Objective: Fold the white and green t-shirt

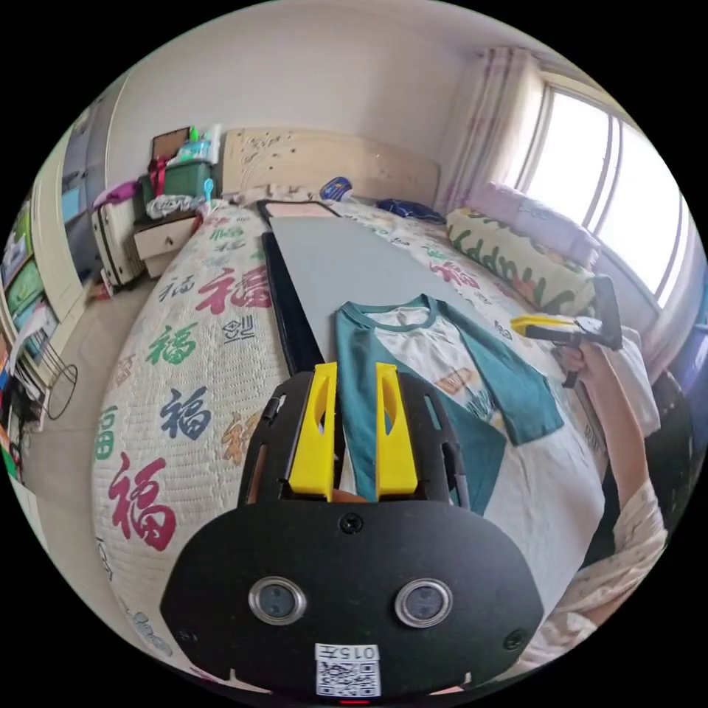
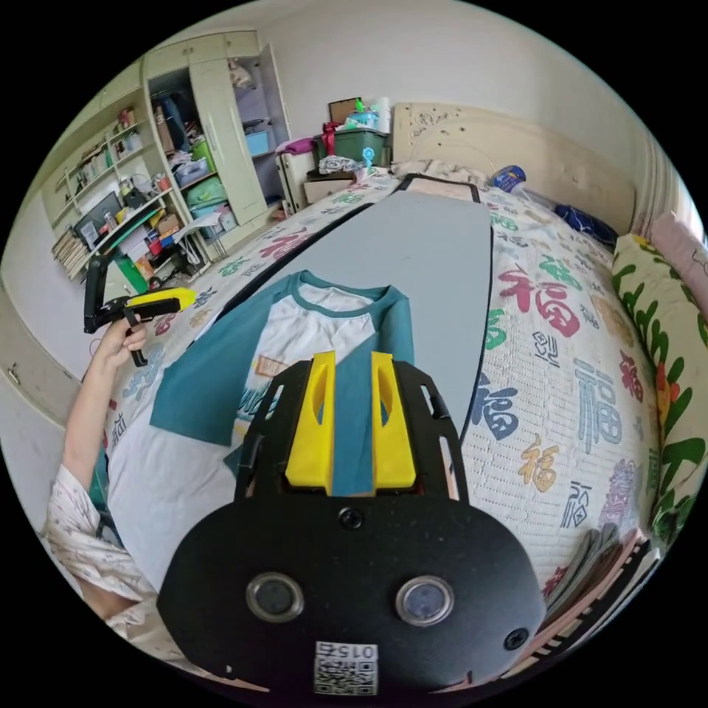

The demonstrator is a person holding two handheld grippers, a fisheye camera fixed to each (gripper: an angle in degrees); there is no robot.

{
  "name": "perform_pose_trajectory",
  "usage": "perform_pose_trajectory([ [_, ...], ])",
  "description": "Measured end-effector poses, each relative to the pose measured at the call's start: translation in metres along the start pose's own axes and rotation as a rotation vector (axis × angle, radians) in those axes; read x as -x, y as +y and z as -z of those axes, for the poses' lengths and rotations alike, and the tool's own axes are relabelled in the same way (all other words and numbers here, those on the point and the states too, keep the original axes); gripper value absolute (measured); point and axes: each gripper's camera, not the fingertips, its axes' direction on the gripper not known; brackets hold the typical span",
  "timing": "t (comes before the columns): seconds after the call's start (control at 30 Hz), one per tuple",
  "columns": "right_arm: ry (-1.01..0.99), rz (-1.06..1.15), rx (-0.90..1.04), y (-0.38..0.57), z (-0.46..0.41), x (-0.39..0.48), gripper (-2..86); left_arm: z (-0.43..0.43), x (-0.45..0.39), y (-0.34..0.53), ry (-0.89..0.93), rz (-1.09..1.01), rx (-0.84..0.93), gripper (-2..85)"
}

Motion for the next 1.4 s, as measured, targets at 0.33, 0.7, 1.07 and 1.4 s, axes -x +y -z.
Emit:
perform_pose_trajectory([
  [0.33, 0.124, -0.061, 0.060, -0.061, -0.078, 0.000, 12.5, -0.141, -0.037, -0.086, -0.109, 0.055, 0.116, 12.2],
  [0.7, 0.153, -0.053, 0.151, -0.064, -0.077, 0.012, 0.9, -0.162, -0.037, -0.057, -0.049, -0.002, 0.173, 3.1],
  [1.07, 0.171, 0.157, -0.151, 0.048, 0.131, 0.088, -0.6, 0.072, -0.120, 0.107, 0.041, -0.289, -0.221, 0.0],
  [1.4, -0.107, 0.416, -0.154, 0.370, 0.324, 0.160, -0.8, 0.294, -0.178, 0.505, 0.268, -0.526, -0.325, 0.0],
])
